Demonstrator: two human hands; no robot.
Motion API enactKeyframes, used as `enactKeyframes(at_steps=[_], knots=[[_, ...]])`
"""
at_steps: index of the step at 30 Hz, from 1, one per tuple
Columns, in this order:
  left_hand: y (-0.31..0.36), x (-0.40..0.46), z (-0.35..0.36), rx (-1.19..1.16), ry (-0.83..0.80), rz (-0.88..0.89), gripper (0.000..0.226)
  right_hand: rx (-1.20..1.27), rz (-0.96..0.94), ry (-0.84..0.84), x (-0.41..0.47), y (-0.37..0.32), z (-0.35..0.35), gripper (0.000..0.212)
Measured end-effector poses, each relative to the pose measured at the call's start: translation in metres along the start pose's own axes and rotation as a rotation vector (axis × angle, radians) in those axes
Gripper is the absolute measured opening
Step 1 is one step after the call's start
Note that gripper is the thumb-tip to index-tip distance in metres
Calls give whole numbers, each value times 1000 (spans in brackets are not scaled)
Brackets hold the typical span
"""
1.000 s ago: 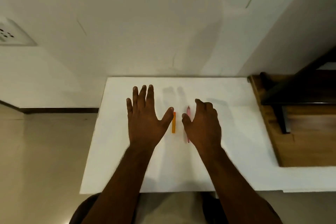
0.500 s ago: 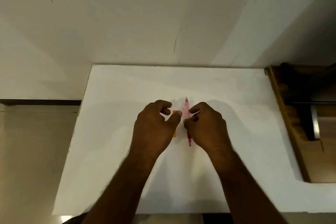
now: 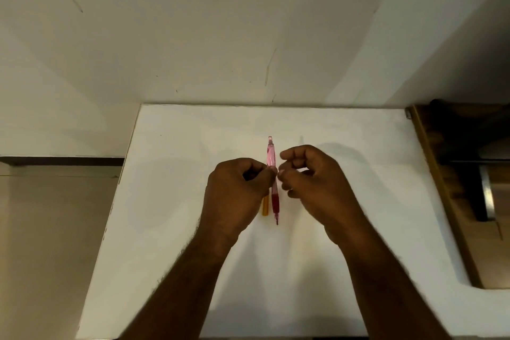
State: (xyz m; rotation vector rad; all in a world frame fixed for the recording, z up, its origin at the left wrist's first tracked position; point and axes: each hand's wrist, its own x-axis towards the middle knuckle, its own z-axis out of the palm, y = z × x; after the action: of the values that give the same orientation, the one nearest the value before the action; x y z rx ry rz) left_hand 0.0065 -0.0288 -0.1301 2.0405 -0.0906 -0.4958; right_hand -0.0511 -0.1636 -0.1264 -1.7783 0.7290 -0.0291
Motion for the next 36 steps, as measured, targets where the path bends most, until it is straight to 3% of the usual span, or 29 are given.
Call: enactKeyframes(at_steps=[4, 12, 19, 22, 24, 30, 36], knots=[[1, -4, 6, 38, -46, 11, 19, 288, 50, 77, 6, -6, -7, 9], [4, -9, 13, 76, -68, 59, 19, 252, 36, 110, 8, -6, 0, 16], [4, -8, 9, 105, -74, 76, 16, 461, 114, 87, 8, -6, 0, 18], [5, -9, 9, 112, -84, 57, 17, 541, 147, 157, 12, -4, -9, 12], [6, -9, 8, 87, -77, 52, 17, 415, 106, 240, 15, 3, -13, 10], [4, -5, 7, 88, -60, 31, 15, -289, -29, 350, 19, 25, -5, 7], [1, -4, 9, 84, -64, 34, 20, -601, -34, 327, 21, 33, 2, 11]])
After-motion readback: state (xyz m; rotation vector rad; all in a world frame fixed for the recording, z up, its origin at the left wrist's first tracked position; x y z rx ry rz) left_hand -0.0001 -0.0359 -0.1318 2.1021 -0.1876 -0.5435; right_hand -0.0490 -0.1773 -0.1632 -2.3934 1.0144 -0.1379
